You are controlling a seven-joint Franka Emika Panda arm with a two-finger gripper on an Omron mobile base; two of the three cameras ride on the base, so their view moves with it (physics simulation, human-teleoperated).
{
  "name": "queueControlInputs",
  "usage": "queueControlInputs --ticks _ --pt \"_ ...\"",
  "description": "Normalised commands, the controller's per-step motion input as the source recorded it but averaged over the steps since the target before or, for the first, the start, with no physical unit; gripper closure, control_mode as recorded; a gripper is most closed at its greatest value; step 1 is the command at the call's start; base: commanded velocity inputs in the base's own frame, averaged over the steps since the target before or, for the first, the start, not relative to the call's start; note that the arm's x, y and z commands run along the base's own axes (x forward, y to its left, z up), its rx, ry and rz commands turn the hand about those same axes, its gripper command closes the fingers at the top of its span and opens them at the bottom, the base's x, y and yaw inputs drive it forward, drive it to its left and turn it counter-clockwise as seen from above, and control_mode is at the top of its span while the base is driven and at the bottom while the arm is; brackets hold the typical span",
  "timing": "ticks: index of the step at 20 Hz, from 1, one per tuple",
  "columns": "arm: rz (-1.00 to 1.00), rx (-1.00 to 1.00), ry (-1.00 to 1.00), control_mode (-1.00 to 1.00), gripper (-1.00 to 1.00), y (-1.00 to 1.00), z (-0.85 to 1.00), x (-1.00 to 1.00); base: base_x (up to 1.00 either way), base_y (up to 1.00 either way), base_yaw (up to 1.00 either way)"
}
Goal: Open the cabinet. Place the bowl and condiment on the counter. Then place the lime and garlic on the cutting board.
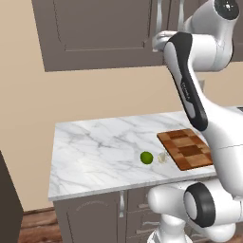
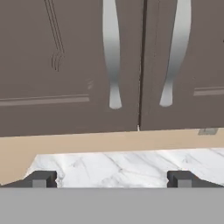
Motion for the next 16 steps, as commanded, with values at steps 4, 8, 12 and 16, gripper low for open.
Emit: queueControlInputs --ticks 4,8,12,16 --pt "0.00 0.00 -0.15 -1.00 -1.00 0.00 0.37 0.13 0.00 0.00 0.00" --pt "0.00 -0.02 0.03 -1.00 -1.00 0.00 0.26 0.10 0.00 0.00 0.00" --pt "0.00 -0.06 0.13 -1.00 -1.00 0.00 0.10 0.34 0.00 0.00 0.00" --pt "0.00 -0.03 0.05 -1.00 -1.00 -0.01 0.00 0.37 0.00 0.00 0.00"
